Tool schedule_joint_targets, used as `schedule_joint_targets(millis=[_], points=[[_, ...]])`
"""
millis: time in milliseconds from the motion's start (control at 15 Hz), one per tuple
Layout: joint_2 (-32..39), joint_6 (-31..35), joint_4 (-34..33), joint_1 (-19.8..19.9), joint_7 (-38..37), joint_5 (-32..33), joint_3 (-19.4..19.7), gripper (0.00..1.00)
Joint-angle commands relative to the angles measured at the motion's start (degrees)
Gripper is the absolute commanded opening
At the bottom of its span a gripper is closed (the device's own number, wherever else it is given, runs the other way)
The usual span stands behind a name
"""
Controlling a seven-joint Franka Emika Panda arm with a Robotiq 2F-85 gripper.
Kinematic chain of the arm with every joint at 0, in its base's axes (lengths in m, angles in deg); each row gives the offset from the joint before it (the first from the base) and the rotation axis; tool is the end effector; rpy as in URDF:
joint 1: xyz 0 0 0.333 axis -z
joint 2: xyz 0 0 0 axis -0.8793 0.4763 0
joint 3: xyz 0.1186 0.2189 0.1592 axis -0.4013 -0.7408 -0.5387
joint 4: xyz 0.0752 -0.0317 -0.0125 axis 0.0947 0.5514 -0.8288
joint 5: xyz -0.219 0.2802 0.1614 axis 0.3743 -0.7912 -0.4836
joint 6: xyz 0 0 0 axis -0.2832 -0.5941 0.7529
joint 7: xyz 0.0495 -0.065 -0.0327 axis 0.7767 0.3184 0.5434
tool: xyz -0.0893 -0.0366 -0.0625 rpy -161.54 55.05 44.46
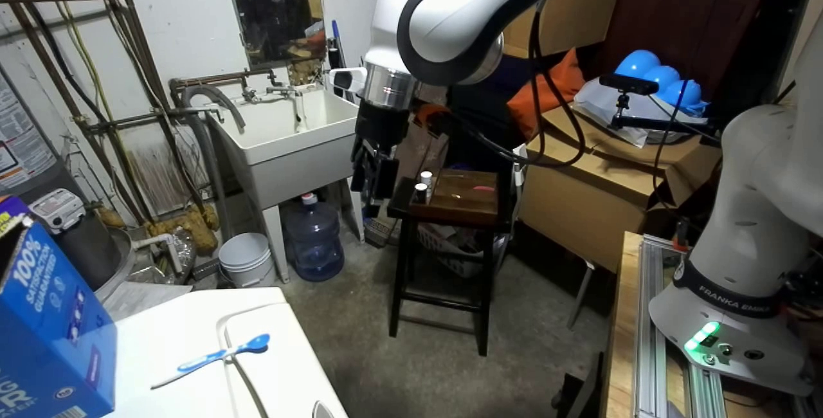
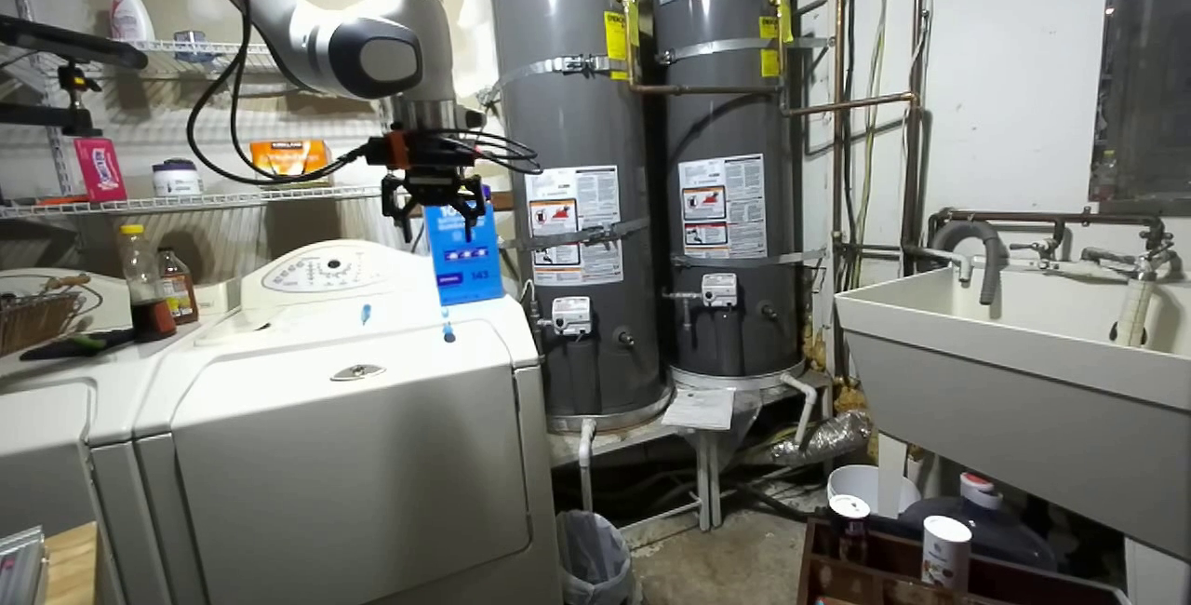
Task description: Put the blue spoon in the box on the small table
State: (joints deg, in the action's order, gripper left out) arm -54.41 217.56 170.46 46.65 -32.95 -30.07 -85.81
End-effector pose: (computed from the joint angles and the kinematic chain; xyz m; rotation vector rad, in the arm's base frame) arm 0.5243 0.2033 0.3642 -2.6391 -1.2739 -0.3894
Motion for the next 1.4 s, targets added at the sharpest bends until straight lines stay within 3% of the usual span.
schedule_joint_targets(millis=[0,267,400,467,600,800,867,933,1000,1200,1333], points=[[0.0,-0.1,-0.1,2.0,-0.3,0.3,-2.1,1.0],[6.1,10.2,-4.2,4.3,16.4,-18.2,-5.1,1.0],[9.1,7.6,-9.2,6.0,25.0,-23.1,-7.2,1.0],[9.8,4.7,-10.3,7.0,28.6,-22.4,-7.3,1.0],[10.3,-0.3,-12.6,6.8,28.6,-16.6,-7.5,1.0],[11.6,-5.0,-15.0,4.7,27.5,-10.1,-9.0,1.0],[12.5,-5.0,-15.8,3.2,23.9,-5.8,-9.2,1.0],[13.3,-2.9,-16.1,2.0,21.7,-4.5,-10.1,1.0],[14.3,3.6,-15.4,-0.1,15.2,-2.3,-10.3,1.0],[18.5,16.0,-15.5,-7.5,1.5,5.9,-5.6,1.0],[22.3,16.8,-17.5,-5.3,-3.8,11.0,-8.1,1.0]])
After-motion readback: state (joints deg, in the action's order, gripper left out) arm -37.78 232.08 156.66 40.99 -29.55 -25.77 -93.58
